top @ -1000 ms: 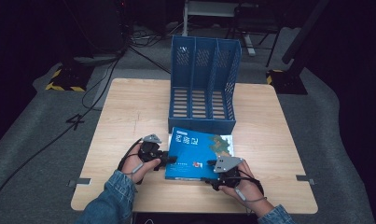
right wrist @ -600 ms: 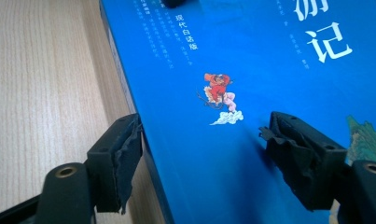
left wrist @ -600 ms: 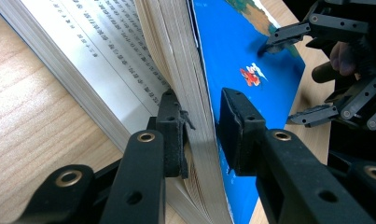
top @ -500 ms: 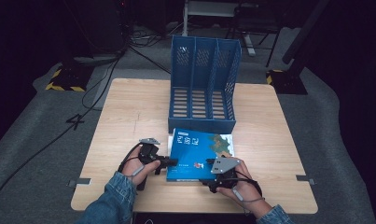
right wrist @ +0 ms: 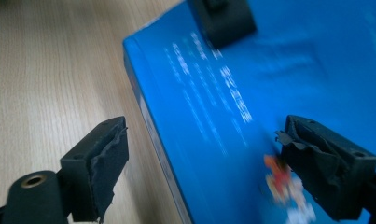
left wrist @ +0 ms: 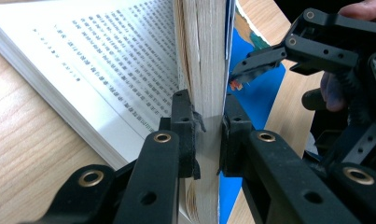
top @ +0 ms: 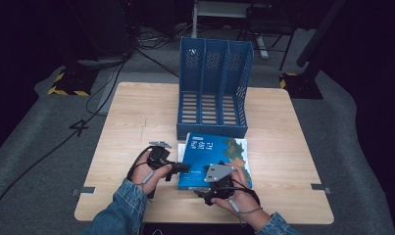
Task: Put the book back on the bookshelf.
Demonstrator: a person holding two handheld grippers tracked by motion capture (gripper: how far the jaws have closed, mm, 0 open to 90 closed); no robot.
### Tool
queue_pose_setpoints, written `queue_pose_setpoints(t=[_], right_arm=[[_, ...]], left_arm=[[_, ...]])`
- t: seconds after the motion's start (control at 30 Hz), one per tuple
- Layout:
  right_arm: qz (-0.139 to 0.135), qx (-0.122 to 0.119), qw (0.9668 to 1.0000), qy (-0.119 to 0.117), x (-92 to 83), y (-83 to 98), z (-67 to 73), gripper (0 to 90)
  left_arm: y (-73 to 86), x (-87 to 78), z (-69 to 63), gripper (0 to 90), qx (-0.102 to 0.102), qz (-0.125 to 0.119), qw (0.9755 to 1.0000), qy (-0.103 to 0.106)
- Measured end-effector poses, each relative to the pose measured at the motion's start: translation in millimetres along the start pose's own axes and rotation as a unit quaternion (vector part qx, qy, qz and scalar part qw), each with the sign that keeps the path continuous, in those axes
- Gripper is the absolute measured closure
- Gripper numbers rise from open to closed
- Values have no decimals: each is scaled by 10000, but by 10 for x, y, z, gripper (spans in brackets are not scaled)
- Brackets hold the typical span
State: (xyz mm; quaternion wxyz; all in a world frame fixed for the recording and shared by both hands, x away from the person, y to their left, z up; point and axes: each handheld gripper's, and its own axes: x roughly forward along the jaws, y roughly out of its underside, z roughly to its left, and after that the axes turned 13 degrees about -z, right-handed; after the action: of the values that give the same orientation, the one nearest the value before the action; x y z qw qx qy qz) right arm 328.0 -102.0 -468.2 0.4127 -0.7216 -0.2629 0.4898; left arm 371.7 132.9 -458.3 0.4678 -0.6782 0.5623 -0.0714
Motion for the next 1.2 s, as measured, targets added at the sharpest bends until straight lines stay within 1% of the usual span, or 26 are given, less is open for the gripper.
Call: queue_pose_setpoints(t=[0.07,0.17,0.2,0.27,0.3,0.4,0.43,0.53,0.57,0.63,0.7,0.77,0.8,0.9,1.03,1.07,1.1,1.13,1.2], right_arm=[[-18,-115,9999,118,63,-39,37,120],[58,-249,9994,236,146,-66,79,16],[89,-370,9987,334,181,-68,104,1],[186,-645,9965,497,212,-73,148,0],[202,-720,9957,541,223,-70,165,0],[217,-837,9940,669,244,-55,193,0],[222,-917,9931,692,248,-50,196,0],[278,-1182,9887,875,279,-36,225,0],[298,-1209,9878,934,289,-34,235,0],[395,-1330,9847,1059,320,-30,264,0],[474,-1475,9814,1131,342,-26,276,0],[589,-1635,9768,1252,377,-16,303,0],[669,-1710,9755,1214,389,-11,314,0],[730,-1594,9766,1243,407,-27,309,0],[816,-1587,9760,1251,420,-46,308,0],[811,-1560,9758,1298,424,-49,312,0],[826,-1590,9747,1335,428,-54,318,0],[839,-1726,9717,1374,432,-58,333,4],[838,-1953,9669,1415,446,-68,368,5]], left_arm=[[-9,6,-6,796,-11,11,10000,5],[-25,5,-12,797,-31,36,10000,24],[-29,6,-15,797,-24,31,10000,29],[-40,5,-3,797,-63,59,9999,77],[-42,5,3,797,-95,75,9999,95],[-44,11,-2,796,-146,67,9998,91],[-44,12,-5,796,-150,67,9998,94],[-43,15,-10,796,-162,76,9998,92],[-42,17,-9,796,-160,85,9998,92],[-36,20,-6,796,-178,93,9998,83],[-32,24,-5,796,-191,93,9997,77],[-26,29,5,795,-205,133,9997,73],[-22,30,12,795,-207,133,9997,69],[-14,35,18,794,-249,124,9996,63],[-8,38,9,791,-227,107,9997,13],[-6,35,13,791,-238,101,9997,14],[-1,34,18,791,-275,85,9996,19],[4,33,23,791,-299,73,9995,36],[15,36,24,787,-357,48,9993,95]])
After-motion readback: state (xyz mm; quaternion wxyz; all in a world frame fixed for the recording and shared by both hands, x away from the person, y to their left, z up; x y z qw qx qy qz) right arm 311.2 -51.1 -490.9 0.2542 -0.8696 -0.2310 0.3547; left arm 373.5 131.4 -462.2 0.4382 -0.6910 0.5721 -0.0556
